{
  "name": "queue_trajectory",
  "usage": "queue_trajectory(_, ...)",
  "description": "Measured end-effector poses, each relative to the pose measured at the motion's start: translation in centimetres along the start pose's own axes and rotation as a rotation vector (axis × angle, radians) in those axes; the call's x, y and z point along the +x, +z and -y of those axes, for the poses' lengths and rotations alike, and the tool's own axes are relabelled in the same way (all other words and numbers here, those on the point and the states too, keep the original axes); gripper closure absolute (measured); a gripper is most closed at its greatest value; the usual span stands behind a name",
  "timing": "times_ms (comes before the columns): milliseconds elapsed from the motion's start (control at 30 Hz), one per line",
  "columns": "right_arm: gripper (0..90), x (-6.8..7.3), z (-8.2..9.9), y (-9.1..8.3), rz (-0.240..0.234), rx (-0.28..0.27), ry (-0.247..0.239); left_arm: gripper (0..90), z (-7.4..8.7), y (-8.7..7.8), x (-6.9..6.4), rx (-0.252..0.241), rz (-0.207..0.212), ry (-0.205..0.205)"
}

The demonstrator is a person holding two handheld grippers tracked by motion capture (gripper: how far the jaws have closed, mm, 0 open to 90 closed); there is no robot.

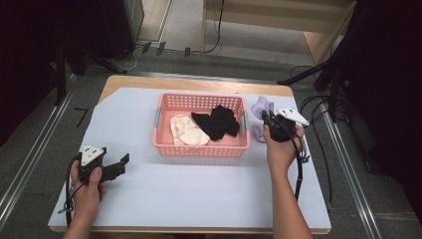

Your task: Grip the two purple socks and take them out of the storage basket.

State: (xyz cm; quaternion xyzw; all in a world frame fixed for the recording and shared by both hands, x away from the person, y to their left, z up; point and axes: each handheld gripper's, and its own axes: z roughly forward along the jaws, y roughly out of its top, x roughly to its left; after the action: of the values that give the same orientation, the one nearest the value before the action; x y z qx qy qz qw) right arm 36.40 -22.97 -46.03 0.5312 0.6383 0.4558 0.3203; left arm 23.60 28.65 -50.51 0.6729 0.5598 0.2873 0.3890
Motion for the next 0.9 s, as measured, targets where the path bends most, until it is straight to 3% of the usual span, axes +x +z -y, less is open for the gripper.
queue_trajectory(100, 53.5, -1.0, 1.5, -0.3, -0.010, -0.002, -0.001, 16.6, 0.0, 0.0, 0.0, 0.001, 0.001, 0.000)
queue_trajectory(200, 44.8, -1.7, 2.6, -1.0, -0.004, 0.011, 0.007, 16.6, 0.0, 0.0, 0.0, 0.003, 0.001, 0.002)
queue_trajectory(267, 42.7, -2.1, 3.1, -1.6, -0.024, 0.001, 0.027, 16.7, 0.0, -0.1, 0.0, 0.001, -0.004, 0.003)
queue_trajectory(367, 40.2, -2.5, 3.6, -2.7, -0.020, 0.007, 0.016, 16.6, 0.0, 0.0, -0.1, -0.007, -0.006, -0.002)
queue_trajectory(500, 33.1, -3.5, 4.6, -4.2, -0.036, 0.012, 0.065, 16.6, 0.0, -0.1, 0.0, -0.002, -0.004, -0.002)
queue_trajectory(600, 30.7, -4.2, 5.3, -5.2, -0.048, 0.012, 0.067, 16.6, 0.0, -0.1, 0.0, -0.005, -0.006, 0.000)
queue_trajectory(767, 28.6, -5.0, 6.7, -7.3, -0.047, -0.040, 0.067, 16.7, 0.0, -0.1, 0.0, -0.006, -0.005, -0.001)
queue_trajectory(900, 23.2, -5.6, 7.9, -8.9, -0.104, -0.048, 0.053, 16.6, 0.0, -0.1, 0.0, -0.003, -0.007, -0.003)
